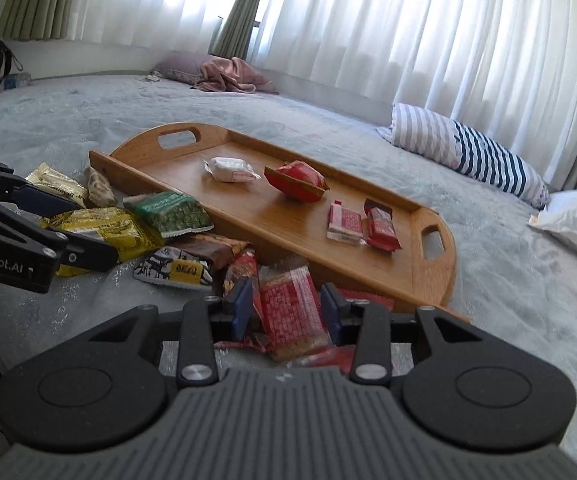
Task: Organize snacks
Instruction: 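Move both grippers back to the snack pile in front of the tray, then grasp the yellow chip bag with the left gripper while the right grasps a brown chocolate bar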
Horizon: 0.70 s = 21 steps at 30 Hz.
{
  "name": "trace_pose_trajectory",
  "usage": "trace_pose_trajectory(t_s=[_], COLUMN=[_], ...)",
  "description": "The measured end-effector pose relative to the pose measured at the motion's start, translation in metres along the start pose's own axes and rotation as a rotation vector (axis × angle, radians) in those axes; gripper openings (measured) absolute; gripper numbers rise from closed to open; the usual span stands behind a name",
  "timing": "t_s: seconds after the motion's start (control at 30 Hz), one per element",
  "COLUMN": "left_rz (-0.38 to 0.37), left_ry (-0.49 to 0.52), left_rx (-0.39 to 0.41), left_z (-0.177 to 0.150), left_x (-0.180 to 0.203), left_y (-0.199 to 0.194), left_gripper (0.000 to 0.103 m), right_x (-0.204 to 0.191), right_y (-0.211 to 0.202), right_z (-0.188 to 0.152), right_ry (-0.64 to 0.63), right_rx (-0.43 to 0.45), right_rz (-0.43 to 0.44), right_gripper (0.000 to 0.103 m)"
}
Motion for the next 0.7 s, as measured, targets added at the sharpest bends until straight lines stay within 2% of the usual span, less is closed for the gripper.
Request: trace_pose_trajectory(t_s=[0.1, 0.23, 0.37, 0.43, 0.57, 0.6, 0.63, 0.7], left_rz=[0.008, 0.017, 0.018, 0.017, 0.015, 0.014, 0.013, 0.014], left_ry=[0.001, 0.02, 0.026, 0.019, -0.004, -0.005, -0.006, -0.008], left_rx=[0.002, 0.009, 0.01, 0.011, 0.013, 0.01, 0.007, 0.002], left_z=[0.001, 0.002, 0.001, 0.001, 0.002, 0.003, 0.003, 0.002], left_x=[0.003, 0.007, 0.009, 0.008, 0.005, 0.005, 0.005, 0.005], left_y=[0.004, 0.001, -0.005, -0.008, -0.011, -0.01, -0.009, -0.007], left_gripper=[0.063, 0.054, 0.053, 0.053, 0.053, 0.053, 0.053, 0.053], right_x=[-0.002, -0.001, -0.003, -0.005, -0.01, -0.011, -0.012, -0.014], right_y=[0.007, 0.007, -0.006, -0.013, -0.018, -0.017, -0.015, -0.011], right_z=[0.005, 0.009, 0.006, 0.004, 0.004, 0.004, 0.004, 0.004], right_ry=[0.026, 0.073, 0.064, 0.052, 0.019, 0.018, 0.021, 0.034], right_rx=[0.001, -0.005, 0.0, 0.012, 0.004, -0.007, -0.02, -0.035], right_rz=[0.007, 0.053, 0.067, 0.048, 0.052, 0.064, 0.077, 0.084], right_gripper=[0.048, 0.052, 0.055, 0.059, 0.059, 0.054, 0.044, 0.038])
Point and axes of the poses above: each gripper's, at about its wrist camera, not at the fingertips, and y roughly the way its jaws point, x to its right, z to its top, the point moved 2 cm from there along y, roughly the way its jaws point, and after that the axes turned 5 degrees about -z, right-handed, at the moved point
